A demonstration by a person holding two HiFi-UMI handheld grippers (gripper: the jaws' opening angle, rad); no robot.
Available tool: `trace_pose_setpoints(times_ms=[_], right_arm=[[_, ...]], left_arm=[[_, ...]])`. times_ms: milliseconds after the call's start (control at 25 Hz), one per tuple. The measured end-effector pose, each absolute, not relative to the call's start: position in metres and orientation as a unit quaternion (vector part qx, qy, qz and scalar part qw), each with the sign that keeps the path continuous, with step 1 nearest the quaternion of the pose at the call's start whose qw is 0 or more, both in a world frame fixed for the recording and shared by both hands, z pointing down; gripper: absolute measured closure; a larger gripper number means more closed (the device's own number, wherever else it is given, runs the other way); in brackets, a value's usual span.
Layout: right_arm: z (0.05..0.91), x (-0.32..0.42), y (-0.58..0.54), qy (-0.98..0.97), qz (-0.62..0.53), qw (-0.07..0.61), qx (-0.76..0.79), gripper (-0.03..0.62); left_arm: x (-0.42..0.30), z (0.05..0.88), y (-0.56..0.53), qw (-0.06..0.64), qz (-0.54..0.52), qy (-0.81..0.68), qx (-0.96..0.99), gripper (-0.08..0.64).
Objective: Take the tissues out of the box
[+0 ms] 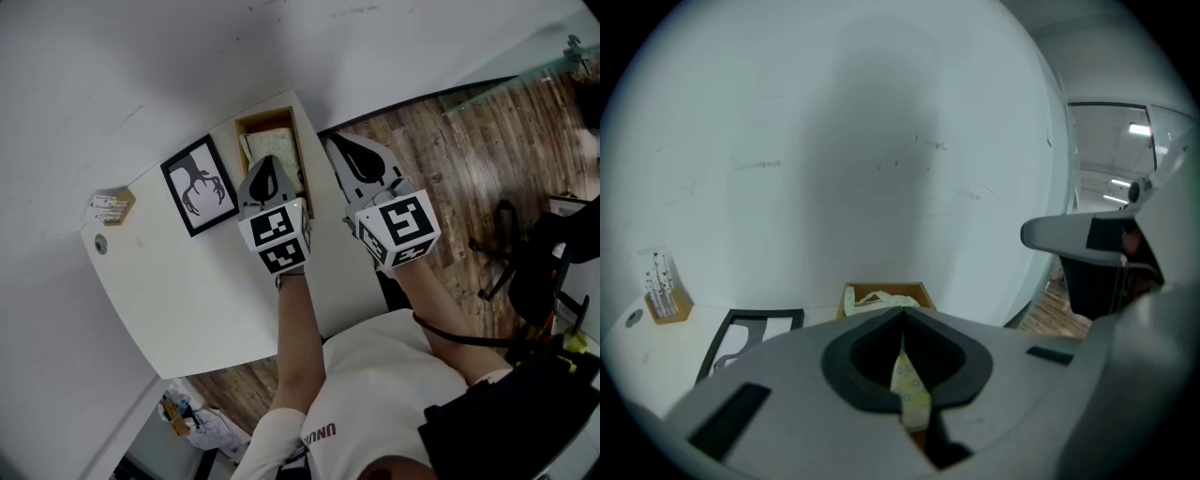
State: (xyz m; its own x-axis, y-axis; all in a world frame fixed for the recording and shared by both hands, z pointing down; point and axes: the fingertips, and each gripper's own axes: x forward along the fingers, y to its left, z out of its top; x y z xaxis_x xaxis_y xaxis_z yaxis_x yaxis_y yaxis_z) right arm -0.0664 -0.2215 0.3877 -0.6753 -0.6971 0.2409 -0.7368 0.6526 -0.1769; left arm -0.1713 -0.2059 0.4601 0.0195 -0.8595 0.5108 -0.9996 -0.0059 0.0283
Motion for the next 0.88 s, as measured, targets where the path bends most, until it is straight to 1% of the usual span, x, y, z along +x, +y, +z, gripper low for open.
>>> trace_pose_setpoints(times_ms=[880], right_arm=[[0.38, -0.068, -0.216, -0.909, 0.12, 0.073, 0.393, 0.572]], left_arm=[[-0.172, 0.44, -0.201, 0.18, 0.159, -0.681, 0.691, 0.549]])
